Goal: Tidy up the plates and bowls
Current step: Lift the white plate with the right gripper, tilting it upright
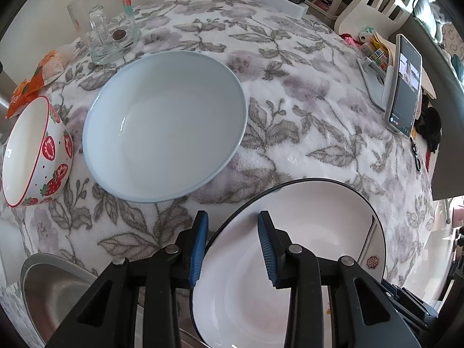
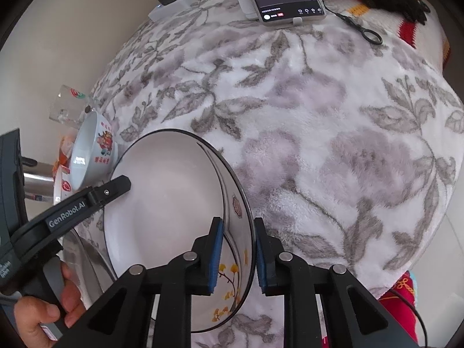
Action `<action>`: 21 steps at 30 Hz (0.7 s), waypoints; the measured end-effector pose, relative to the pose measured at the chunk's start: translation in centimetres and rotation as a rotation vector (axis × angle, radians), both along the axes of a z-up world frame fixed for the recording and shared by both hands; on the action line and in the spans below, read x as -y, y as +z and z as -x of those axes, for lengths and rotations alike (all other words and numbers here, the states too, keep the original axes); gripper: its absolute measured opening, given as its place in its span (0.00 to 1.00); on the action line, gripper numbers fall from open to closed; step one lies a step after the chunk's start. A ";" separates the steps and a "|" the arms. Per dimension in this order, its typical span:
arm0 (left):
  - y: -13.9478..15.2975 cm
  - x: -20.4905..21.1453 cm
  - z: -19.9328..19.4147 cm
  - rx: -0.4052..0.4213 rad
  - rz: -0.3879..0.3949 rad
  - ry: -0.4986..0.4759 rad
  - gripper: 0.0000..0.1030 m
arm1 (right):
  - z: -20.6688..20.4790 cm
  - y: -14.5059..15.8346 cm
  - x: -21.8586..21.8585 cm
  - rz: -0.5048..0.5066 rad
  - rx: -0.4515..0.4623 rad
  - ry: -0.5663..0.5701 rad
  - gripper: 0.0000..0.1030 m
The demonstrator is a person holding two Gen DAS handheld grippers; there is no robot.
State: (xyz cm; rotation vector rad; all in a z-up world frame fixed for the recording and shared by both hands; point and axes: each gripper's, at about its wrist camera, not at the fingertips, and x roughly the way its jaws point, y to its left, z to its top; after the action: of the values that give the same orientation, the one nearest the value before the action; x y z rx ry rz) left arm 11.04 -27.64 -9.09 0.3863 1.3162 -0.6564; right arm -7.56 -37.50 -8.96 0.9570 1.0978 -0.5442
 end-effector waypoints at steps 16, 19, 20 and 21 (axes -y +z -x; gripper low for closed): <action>1.5 0.2 0.5 0.037 0.040 -0.010 0.30 | 0.4 0.3 0.1 -0.025 0.032 -0.024 0.22; 1.1 0.2 0.2 0.052 0.004 0.005 0.30 | 0.5 0.4 0.2 -0.029 0.031 -0.028 0.21; 1.0 0.1 0.2 0.051 0.003 0.004 0.30 | 0.4 0.4 0.2 -0.029 0.032 -0.029 0.21; 1.0 0.1 0.1 0.047 0.006 0.007 0.30 | 0.3 0.4 0.2 -0.027 0.033 -0.029 0.21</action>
State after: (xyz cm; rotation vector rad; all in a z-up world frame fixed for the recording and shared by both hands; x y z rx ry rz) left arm 10.95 -27.78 -8.13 0.3904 1.2705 -0.6416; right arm -7.86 -37.72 -8.57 1.0032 1.0654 -0.5371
